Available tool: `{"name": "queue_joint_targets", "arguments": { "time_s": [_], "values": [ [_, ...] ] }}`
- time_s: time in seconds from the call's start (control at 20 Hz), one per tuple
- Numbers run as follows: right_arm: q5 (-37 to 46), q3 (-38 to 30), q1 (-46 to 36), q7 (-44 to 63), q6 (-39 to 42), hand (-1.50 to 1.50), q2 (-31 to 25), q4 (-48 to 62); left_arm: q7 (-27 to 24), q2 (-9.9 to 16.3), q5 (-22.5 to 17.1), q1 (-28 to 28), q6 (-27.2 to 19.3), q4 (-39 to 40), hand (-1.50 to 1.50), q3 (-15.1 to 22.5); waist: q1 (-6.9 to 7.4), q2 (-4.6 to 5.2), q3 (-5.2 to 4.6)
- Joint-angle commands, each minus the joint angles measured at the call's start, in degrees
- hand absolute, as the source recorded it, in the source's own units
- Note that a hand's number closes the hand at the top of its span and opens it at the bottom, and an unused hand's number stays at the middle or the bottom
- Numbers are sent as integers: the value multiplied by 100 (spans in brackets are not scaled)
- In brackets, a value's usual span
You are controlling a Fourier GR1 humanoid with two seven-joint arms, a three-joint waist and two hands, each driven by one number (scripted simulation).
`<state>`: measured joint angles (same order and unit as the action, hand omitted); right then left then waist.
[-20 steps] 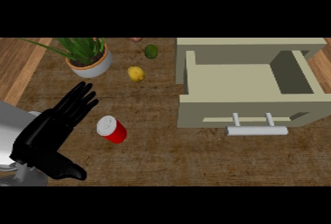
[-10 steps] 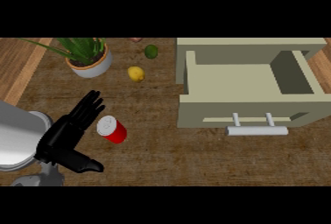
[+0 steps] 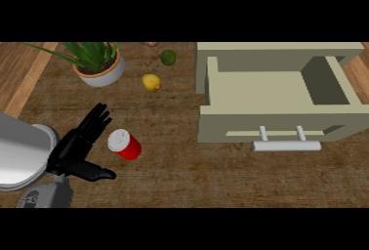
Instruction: Pick up the can, place it into the drawer and close the drawer
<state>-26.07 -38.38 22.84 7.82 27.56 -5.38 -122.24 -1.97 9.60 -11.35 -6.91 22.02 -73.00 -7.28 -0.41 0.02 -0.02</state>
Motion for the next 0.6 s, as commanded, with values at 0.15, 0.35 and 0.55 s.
{"name": "queue_joint_targets", "arguments": {
  "time_s": [0.15, 0.35, 0.55],
  "values": [
    [393, 225, 62, -39, -26, -150, 520, -326, -851, 248, 329, -475, 158, 1476, -150, -241, -6, 1, 1],
    [-201, -259, 57, 250, 127, -150, 218, -239, -1520, 93, 636, -451, 252, 2091, -150, -51, -17, 0, 0],
    [-393, -417, 42, 316, 234, -150, 140, -251, -1920, 214, 679, -912, 344, 3170, -150, -251, -39, 8, -3]
  ]
}}
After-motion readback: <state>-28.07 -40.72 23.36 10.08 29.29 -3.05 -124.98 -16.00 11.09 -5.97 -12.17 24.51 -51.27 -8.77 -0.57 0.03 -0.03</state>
